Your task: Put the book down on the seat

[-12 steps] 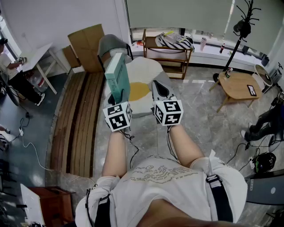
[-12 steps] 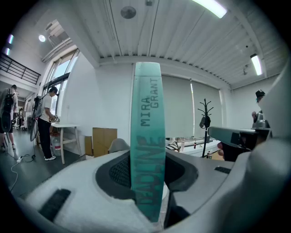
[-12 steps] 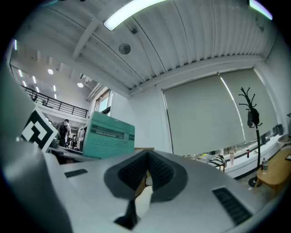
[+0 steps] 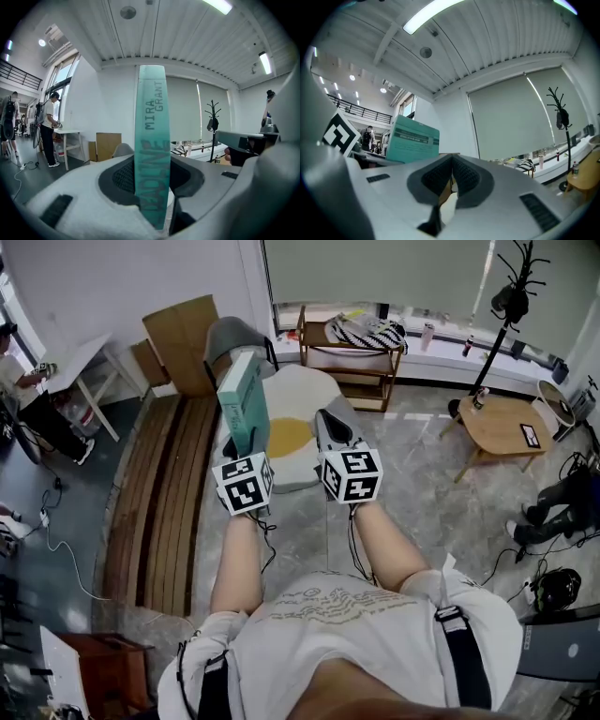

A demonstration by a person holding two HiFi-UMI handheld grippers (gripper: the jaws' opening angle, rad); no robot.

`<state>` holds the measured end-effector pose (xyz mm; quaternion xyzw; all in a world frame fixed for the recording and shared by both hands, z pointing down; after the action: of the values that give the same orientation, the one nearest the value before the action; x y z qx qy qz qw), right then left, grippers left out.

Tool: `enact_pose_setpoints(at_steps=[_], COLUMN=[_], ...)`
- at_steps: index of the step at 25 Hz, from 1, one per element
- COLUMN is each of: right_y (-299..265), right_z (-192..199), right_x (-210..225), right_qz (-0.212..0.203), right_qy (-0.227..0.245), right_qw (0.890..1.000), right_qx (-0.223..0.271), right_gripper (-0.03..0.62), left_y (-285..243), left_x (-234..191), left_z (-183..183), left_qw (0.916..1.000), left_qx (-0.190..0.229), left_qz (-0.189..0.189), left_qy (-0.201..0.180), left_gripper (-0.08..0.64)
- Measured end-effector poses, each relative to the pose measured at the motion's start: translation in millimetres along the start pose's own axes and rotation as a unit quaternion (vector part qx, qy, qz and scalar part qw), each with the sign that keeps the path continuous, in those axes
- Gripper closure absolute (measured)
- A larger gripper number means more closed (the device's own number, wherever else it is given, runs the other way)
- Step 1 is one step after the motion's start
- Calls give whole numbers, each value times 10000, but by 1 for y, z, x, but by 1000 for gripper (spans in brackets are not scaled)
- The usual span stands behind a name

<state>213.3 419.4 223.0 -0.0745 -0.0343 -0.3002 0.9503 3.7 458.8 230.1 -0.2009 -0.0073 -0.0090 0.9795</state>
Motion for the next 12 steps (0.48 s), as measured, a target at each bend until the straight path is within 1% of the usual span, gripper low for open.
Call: enact_pose_setpoints(at_steps=[8,12], right_y=[3,7], right_z=[9,10], right_x=[20,28], right_qz=[-288,-346], right_qy=[-219,-100], right_qw=[9993,9992], right_qx=[-80,-159], right_gripper=[563,563], left_y=[-4,-5], left_x=[25,37], left_z=[4,12], left_qw=[10000,9998], left_qx=[-53,-131], left_qz=[-61,-120], left_qy=[2,102], left_gripper=[400,400])
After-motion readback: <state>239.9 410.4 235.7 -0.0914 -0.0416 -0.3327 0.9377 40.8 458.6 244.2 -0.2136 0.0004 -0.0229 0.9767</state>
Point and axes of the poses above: the fingertips, and each gripper's own axes: y backward along the fingers, x to its right, z out of its underside, the point moved 8 cm from there along y, backward along the fingers, and after that the axes turned 12 degrees about -x, right-handed, at the moved point
